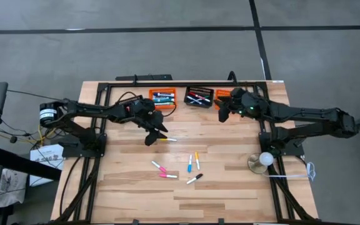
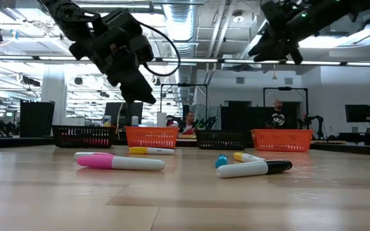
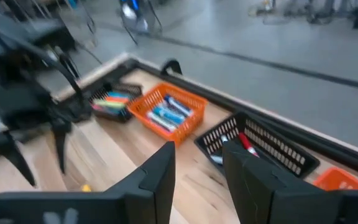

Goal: Pick & Place Markers
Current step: Put the small yellow highlighter pen into the right orange bin

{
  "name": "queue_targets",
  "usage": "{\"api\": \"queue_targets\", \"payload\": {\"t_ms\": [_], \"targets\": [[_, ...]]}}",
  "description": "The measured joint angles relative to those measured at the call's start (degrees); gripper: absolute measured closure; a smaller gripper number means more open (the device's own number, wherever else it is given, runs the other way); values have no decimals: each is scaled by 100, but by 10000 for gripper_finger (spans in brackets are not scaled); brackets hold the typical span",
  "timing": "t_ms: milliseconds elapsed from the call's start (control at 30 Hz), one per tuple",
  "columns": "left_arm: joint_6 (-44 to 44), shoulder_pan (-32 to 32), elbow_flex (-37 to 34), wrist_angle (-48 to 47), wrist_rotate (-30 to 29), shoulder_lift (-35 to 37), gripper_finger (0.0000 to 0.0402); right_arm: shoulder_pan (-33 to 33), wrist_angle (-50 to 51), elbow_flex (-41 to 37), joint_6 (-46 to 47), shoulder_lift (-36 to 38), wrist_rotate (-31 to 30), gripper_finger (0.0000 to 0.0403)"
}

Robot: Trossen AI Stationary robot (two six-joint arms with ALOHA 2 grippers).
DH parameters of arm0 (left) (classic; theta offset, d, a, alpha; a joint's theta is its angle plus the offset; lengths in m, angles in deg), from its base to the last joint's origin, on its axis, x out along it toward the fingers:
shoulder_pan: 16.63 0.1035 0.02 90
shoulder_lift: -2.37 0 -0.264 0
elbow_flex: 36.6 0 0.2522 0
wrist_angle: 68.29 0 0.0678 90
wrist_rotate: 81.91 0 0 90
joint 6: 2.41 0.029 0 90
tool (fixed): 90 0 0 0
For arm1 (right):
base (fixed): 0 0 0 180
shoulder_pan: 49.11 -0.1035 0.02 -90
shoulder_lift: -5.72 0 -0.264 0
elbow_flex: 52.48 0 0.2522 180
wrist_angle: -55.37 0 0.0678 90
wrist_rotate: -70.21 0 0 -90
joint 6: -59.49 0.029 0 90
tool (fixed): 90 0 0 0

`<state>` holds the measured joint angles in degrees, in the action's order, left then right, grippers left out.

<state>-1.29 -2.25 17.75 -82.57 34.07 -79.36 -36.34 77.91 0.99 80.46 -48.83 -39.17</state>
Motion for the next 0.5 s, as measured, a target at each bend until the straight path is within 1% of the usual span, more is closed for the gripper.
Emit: {"api": "queue_targets", "payload": {"t_ms": [167, 267, 367, 400, 500], "targets": [[-73, -130, 252, -253, -91, -384, 224, -92, -872, -821, 139, 787, -1, 292], [-91, -180, 457, -378, -133, -673, 224, -225, -1128, -1190, 158, 1209, 0, 295], [-101, -176, 671, -575, -142, -942, 224, -390, -1177, -1405, 162, 1550, 12, 295], [-101, -174, 733, -631, -146, -1000, 224, -437, -1164, -1453, 129, 1650, 83, 296], [-98, -162, 952, -747, -142, -1175, 224, -493, -1141, -1661, 15, 1933, 711, 296]]}}
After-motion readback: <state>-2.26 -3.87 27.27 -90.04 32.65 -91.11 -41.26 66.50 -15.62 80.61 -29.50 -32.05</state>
